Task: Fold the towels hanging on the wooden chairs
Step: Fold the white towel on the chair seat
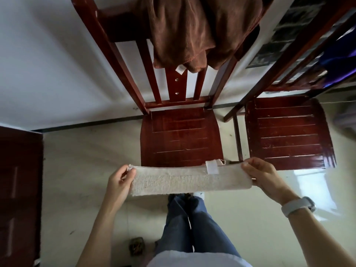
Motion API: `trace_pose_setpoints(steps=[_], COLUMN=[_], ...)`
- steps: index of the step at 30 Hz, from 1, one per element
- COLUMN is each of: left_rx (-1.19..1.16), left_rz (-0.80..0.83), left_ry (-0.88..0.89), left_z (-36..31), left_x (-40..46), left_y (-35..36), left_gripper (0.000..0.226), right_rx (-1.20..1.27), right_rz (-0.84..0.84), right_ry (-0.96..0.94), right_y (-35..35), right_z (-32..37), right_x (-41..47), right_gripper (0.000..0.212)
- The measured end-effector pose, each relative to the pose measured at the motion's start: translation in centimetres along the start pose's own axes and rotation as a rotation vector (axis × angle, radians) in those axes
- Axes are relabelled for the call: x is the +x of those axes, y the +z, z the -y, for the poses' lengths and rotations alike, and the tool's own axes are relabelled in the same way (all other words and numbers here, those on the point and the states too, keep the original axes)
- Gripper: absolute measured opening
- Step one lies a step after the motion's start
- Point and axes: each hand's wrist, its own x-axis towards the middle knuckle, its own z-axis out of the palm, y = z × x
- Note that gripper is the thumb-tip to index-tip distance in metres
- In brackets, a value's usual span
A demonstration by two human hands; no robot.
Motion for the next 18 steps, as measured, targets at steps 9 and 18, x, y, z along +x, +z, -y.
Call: trace_pose_setpoints(steps=[9,18], left_rx=[0.063,0.25], left_rz=[-0.111,-0.177], left_ry=[-0.023,-0.078], left_z=[0.6,4.4], left_x=[6.3,19.0], left_y=[3.1,6.0], left_gripper=[0.025,0.03], right_rx=[-0.283,-0.517], right_rz=[-0.288,-0.432], right_ry=[-0.094,-0.239], right_y=[1.4,4.5], right_z=[-1.0,-1.4], right_x=[8.2,22.0], right_gripper=[0.011,0.011])
